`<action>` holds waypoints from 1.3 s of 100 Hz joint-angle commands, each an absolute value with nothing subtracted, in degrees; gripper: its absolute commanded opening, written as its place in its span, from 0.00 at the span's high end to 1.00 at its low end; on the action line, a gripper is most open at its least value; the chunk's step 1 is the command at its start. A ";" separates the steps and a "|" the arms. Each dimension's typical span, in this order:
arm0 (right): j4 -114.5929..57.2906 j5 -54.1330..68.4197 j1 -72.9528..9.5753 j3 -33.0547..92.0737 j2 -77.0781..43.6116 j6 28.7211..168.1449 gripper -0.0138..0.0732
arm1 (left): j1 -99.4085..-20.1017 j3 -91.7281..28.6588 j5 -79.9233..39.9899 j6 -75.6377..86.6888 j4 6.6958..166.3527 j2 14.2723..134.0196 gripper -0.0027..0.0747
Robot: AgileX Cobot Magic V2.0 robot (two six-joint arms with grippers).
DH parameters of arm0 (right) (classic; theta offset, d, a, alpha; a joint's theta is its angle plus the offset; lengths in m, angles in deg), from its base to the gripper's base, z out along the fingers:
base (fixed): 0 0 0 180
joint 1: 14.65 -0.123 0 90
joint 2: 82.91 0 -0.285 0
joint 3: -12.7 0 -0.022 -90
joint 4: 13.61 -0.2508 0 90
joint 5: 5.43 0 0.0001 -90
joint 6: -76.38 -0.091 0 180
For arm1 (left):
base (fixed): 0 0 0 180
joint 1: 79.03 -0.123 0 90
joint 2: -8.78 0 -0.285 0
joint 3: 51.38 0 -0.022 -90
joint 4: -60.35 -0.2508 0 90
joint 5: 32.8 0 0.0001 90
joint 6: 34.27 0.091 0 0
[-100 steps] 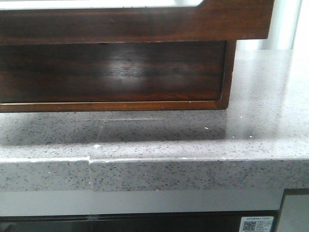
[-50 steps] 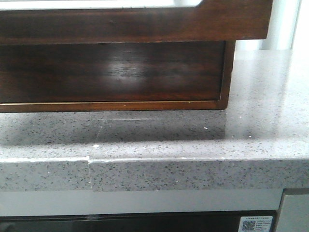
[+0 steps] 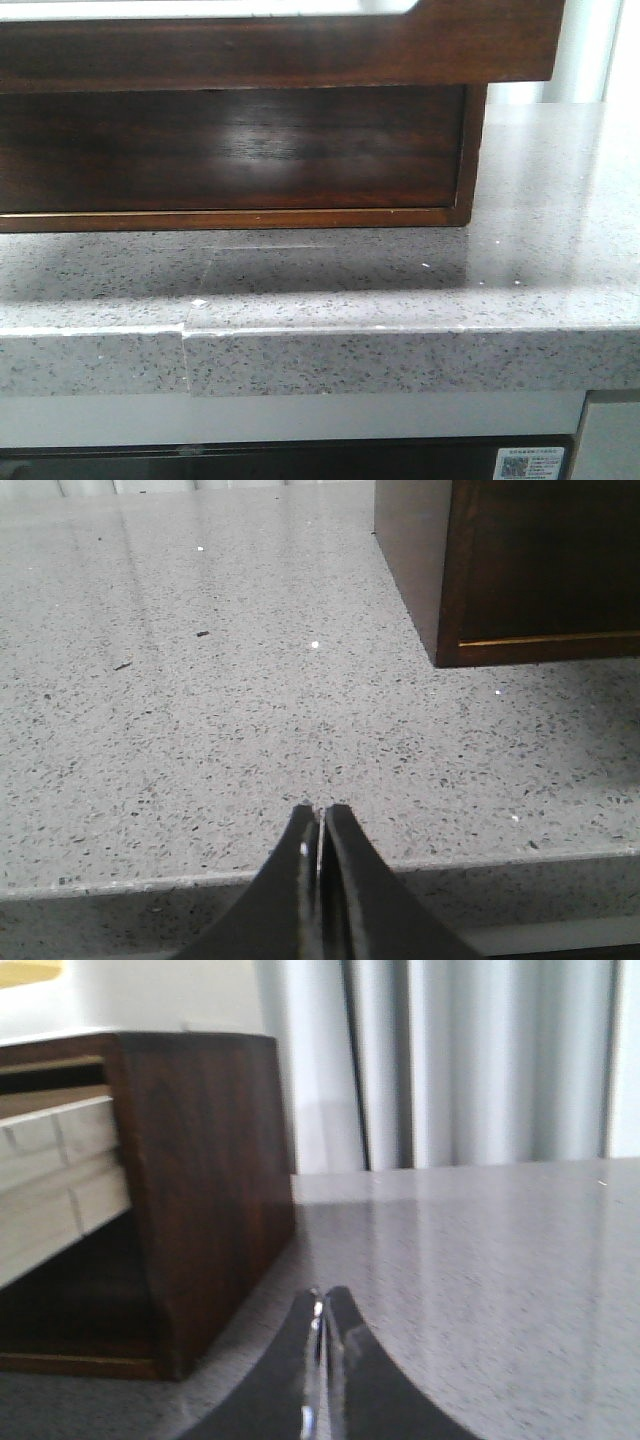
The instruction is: Put scissors in drawer with both arms
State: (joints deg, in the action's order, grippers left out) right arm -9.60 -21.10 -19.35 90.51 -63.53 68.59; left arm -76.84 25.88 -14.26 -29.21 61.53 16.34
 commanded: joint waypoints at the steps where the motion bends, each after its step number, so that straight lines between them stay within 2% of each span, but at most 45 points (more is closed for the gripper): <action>1: -8.44 -21.01 -17.26 92.09 -65.09 68.39 0.91 | -76.94 27.06 -18.13 -29.03 61.94 14.74 0.99; 31: -6.67 -6.86 -10.88 92.09 -68.93 68.39 0.91 | -76.94 27.06 -18.13 -29.03 61.94 14.74 0.99; 73: -6.67 12.60 -9.33 92.09 -76.76 69.03 0.91 | -76.94 27.06 -18.13 -29.03 61.94 14.74 0.99; 130: -6.43 13.05 -9.33 92.09 -76.76 71.20 0.91 | -76.94 27.06 -18.13 -29.03 61.94 14.74 0.99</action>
